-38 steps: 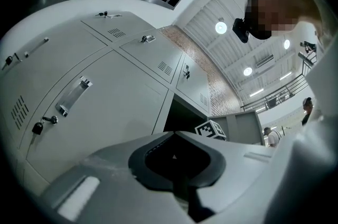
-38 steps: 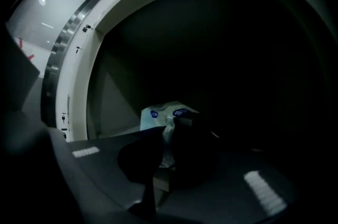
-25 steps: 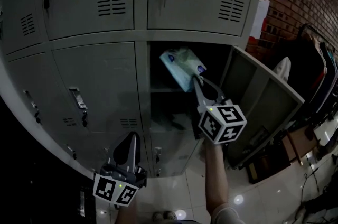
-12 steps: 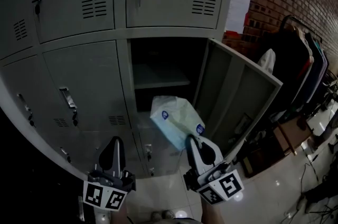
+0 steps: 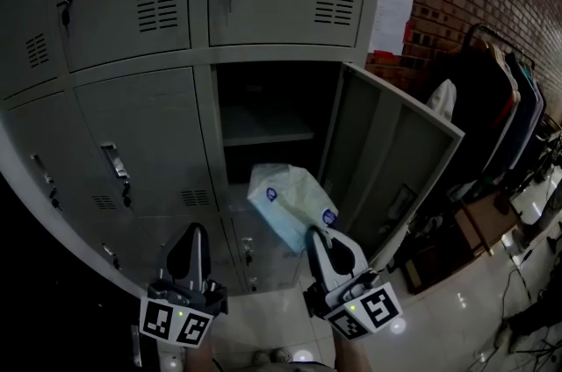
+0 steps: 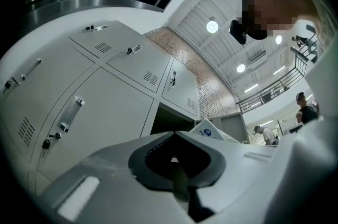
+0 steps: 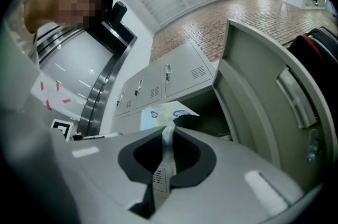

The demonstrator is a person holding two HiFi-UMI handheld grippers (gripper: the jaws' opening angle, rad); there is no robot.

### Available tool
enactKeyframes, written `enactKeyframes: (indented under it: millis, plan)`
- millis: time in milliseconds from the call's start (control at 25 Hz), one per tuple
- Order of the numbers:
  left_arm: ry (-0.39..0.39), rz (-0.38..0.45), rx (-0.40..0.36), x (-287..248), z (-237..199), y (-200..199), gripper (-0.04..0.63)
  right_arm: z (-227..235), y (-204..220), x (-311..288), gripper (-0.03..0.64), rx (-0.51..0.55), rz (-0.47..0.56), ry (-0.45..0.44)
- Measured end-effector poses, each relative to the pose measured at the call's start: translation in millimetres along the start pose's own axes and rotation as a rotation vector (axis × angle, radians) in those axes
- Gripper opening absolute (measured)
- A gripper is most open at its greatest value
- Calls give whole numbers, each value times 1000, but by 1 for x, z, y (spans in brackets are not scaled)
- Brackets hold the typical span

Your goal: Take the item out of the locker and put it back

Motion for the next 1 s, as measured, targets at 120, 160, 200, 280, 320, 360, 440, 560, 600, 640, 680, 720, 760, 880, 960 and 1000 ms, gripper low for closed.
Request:
enactKeyframes:
  millis: [120, 160, 200, 280, 320, 360, 440, 560, 600, 640, 680, 720, 760, 880, 960, 1000]
  plan:
    - [-3, 0, 1, 1, 0, 0, 5, 0, 0, 1, 11, -5, 1, -4]
    - [-3, 0, 2, 1, 0, 0, 5, 0, 0, 2, 11, -6, 2, -4]
    - [-3, 1, 3, 1, 1, 0, 5, 0, 0, 2, 11, -8, 3, -5]
    - [-4, 5, 4, 1, 1, -1, 5, 1, -1, 3, 11, -11, 4, -4]
    - [-5, 7, 5, 1, 1, -1, 5, 1, -2, 4, 11, -12, 4, -4]
    - [-6, 9, 5, 1, 1, -2, 5, 1, -2, 4, 11, -12, 4, -3]
    - [-7, 11, 6, 0, 0, -3, 5, 1, -3, 4, 11, -10, 7, -3]
    - [-6, 14, 7, -1, -1, -4, 5, -1, -5, 4, 12, -14, 18, -8]
    - [-6, 15, 8, -1, -1, -4, 5, -1, -6, 4, 12, -16, 20, -10]
    - [-6, 16, 9, -1, -1, -4, 5, 0, -4, 4, 11, -15, 15, -8]
    - [-6, 16, 10, -2, -1, -4, 5, 1, -3, 5, 11, -12, 8, -4]
    - [-5, 16, 11, -2, -1, -3, 5, 2, -1, 5, 11, -12, 3, -1]
    - [-5, 16, 11, -2, -1, -3, 5, 3, 0, 6, 11, -13, 0, 1]
    - [-5, 15, 11, -4, -1, -2, 5, 5, 1, 6, 11, -17, -3, 5]
    - [-7, 13, 11, -4, -2, -1, 5, 6, 2, 6, 11, -20, -2, 6]
    - [-8, 12, 12, -4, -2, -1, 5, 6, 2, 6, 11, -22, -1, 5]
Point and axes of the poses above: the fingertips, and each gripper's own axes: x backward along the fingers, z to its right, y out of its underside, the point moved 4 cm from there along x, backward along the fingers, and after that the axes turned 7 degrees about -x, right-handed, at the moved point
